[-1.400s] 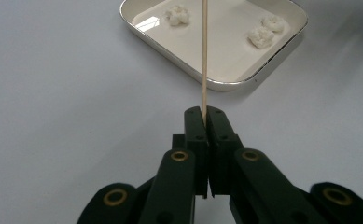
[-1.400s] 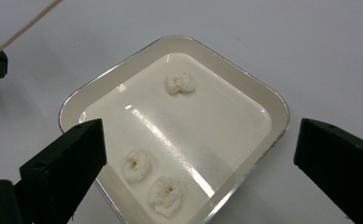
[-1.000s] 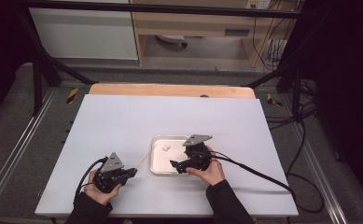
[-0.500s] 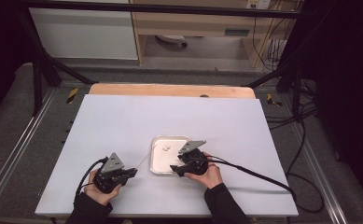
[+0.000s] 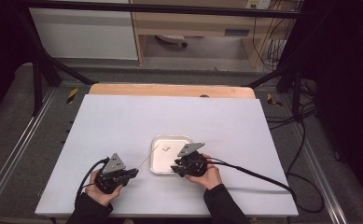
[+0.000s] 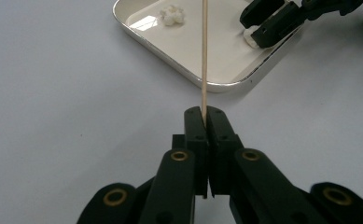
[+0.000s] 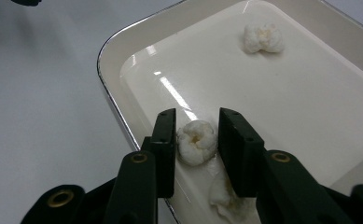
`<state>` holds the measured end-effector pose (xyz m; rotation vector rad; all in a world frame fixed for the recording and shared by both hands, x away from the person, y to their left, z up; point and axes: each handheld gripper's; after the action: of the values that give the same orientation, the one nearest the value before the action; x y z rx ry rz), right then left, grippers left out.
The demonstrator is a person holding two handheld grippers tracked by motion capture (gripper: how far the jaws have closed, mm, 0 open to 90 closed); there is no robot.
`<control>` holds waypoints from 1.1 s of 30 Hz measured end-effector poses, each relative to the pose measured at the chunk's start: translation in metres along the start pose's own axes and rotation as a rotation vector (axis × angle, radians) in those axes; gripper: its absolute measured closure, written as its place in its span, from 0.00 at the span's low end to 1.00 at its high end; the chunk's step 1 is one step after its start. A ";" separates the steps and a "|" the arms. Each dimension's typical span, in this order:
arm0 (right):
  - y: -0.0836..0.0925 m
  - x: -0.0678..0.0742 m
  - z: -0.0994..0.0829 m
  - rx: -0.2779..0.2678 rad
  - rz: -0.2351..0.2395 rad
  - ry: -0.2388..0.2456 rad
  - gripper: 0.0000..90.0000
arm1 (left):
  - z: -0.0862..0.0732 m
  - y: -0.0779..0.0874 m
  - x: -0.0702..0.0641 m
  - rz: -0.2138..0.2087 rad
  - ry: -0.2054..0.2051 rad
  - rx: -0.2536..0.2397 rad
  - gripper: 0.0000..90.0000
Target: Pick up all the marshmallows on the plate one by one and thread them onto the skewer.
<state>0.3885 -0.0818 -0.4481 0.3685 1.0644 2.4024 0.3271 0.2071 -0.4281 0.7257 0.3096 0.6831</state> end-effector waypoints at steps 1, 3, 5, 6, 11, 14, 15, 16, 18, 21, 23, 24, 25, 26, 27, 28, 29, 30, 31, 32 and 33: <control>0.000 0.000 0.000 -0.002 -0.001 0.006 0.77 | 0.000 0.000 0.000 0.000 0.000 -0.001 0.98; 0.000 0.000 0.000 -0.004 0.000 0.007 0.78 | 0.000 0.000 -0.001 0.000 0.001 -0.002 0.98; 0.000 0.000 0.000 0.000 0.003 -0.008 0.79 | 0.000 0.000 -0.001 -0.001 0.000 -0.002 0.98; 0.000 0.000 0.000 -0.001 0.004 -0.012 0.79 | 0.000 0.000 -0.001 0.000 -0.001 -0.003 0.98; 0.012 -0.002 0.005 -0.049 0.016 -0.033 0.80 | 0.001 0.000 -0.003 -0.001 -0.005 -0.011 0.98; 0.023 -0.004 0.010 -0.091 0.034 -0.052 0.80 | 0.001 -0.001 -0.004 0.000 -0.008 -0.015 0.98; 0.027 -0.004 0.011 -0.107 0.039 -0.059 0.79 | 0.001 -0.001 -0.004 -0.001 -0.009 -0.016 0.98; 0.031 -0.005 0.013 -0.121 0.044 -0.066 0.79 | 0.001 -0.001 -0.005 -0.002 -0.008 -0.016 0.98; 0.038 -0.006 0.015 -0.150 0.055 -0.080 0.79 | 0.001 -0.001 -0.005 -0.004 -0.010 -0.019 0.98; 0.048 -0.008 0.019 -0.187 0.077 -0.107 0.79 | 0.002 -0.001 -0.006 -0.008 -0.010 -0.028 0.98; 0.053 -0.010 0.021 -0.212 0.093 -0.125 0.79 | 0.002 -0.001 -0.007 -0.010 -0.008 -0.037 0.98; 0.056 -0.010 0.022 -0.225 0.101 -0.132 0.80 | 0.003 -0.001 -0.007 -0.010 -0.009 -0.043 0.98; 0.058 -0.011 0.023 -0.237 0.110 -0.140 0.79 | 0.003 -0.001 -0.008 -0.011 -0.009 -0.050 0.98; 0.060 -0.011 0.024 -0.247 0.118 -0.151 0.80 | 0.003 -0.001 -0.009 -0.011 -0.010 -0.056 0.98; 0.063 -0.012 0.025 -0.257 0.124 -0.159 0.80 | 0.004 -0.001 -0.009 -0.013 -0.015 -0.063 0.98; 0.064 -0.012 0.026 -0.267 0.131 -0.168 0.80 | 0.004 -0.001 -0.010 -0.014 -0.017 -0.070 0.98; 0.066 -0.013 0.026 -0.278 0.138 -0.175 0.80 | 0.004 -0.001 -0.011 -0.014 -0.021 -0.075 0.98; 0.068 -0.013 0.027 -0.289 0.144 -0.184 0.80 | 0.005 0.000 -0.012 -0.014 -0.024 -0.079 0.98; 0.069 -0.014 0.028 -0.299 0.149 -0.192 0.80 | 0.005 -0.001 -0.013 -0.014 -0.025 -0.083 0.98; 0.071 -0.014 0.029 -0.308 0.153 -0.203 0.80 | 0.005 -0.001 -0.013 -0.015 -0.026 -0.086 0.98; 0.072 -0.015 0.029 -0.318 0.159 -0.204 0.80 | 0.006 -0.001 -0.013 -0.016 -0.028 -0.088 0.98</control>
<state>0.3906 -0.1133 -0.3755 0.5884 0.5702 2.5536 0.3203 0.1946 -0.4240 0.6475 0.2582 0.6666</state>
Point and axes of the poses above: each handheld gripper's, and its own axes: y roughly backward along the jaws, z roughly out of its top, x roughly to its left, and after that the axes turned 4 degrees about x, right-handed
